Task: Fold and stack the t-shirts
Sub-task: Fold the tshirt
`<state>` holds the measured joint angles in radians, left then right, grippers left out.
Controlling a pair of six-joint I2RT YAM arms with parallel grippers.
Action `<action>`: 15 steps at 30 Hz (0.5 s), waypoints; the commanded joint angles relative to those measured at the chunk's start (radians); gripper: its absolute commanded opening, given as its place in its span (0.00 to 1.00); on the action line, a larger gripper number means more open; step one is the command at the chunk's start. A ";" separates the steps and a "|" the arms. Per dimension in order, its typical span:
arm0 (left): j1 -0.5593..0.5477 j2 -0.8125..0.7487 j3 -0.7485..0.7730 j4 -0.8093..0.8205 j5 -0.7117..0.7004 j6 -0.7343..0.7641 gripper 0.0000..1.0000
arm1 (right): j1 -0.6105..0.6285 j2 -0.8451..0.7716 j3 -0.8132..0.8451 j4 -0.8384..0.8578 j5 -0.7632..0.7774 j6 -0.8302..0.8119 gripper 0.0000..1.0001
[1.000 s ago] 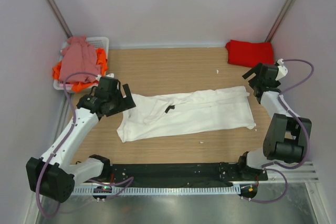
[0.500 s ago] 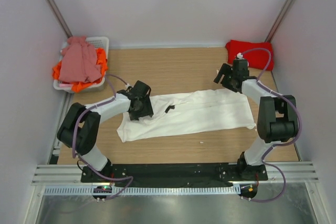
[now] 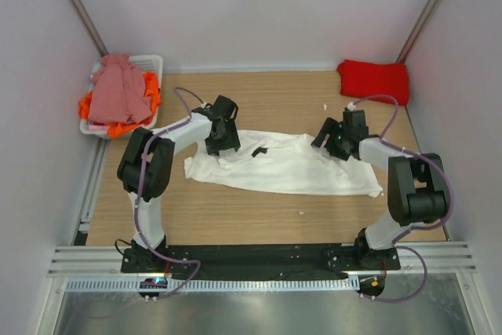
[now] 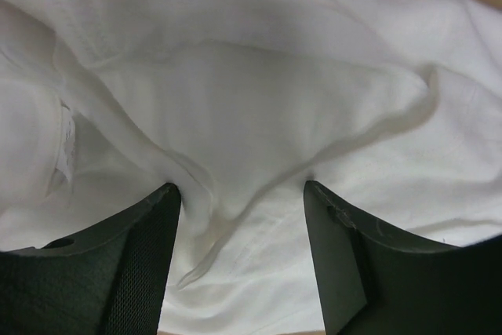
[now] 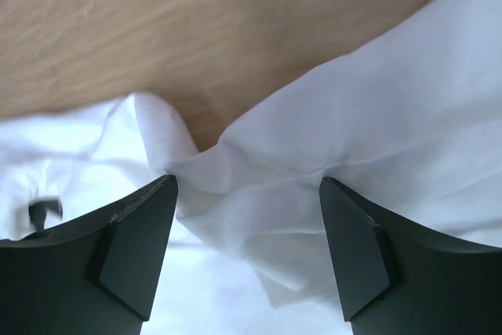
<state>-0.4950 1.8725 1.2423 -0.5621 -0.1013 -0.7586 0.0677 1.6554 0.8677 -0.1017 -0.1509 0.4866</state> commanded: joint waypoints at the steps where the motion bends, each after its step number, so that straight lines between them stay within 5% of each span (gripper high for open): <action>1: 0.055 0.225 0.242 -0.008 -0.018 0.066 0.65 | 0.063 -0.089 -0.166 -0.139 -0.032 0.139 0.80; 4: 0.097 0.582 0.756 -0.212 0.018 0.091 0.63 | 0.203 -0.259 -0.255 -0.080 -0.038 0.292 0.80; 5: 0.104 0.675 1.095 -0.331 0.079 0.103 0.62 | 0.265 -0.314 -0.266 -0.044 -0.035 0.426 0.80; 8: 0.116 0.937 1.606 -0.330 0.332 0.128 0.67 | 0.631 -0.335 -0.233 -0.004 -0.035 0.573 0.82; 10: 0.118 0.897 1.444 -0.184 0.421 0.130 0.75 | 0.806 -0.319 -0.069 -0.126 0.081 0.558 0.85; 12: 0.118 0.722 1.238 0.049 0.472 0.148 0.87 | 0.846 -0.365 0.028 -0.271 0.204 0.541 0.90; 15: 0.118 0.590 1.103 0.079 0.495 0.215 1.00 | 0.848 -0.402 0.121 -0.403 0.362 0.489 0.93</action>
<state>-0.3630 2.6164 2.3989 -0.5732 0.2581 -0.6220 0.9360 1.3308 0.8799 -0.3199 -0.0296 0.9638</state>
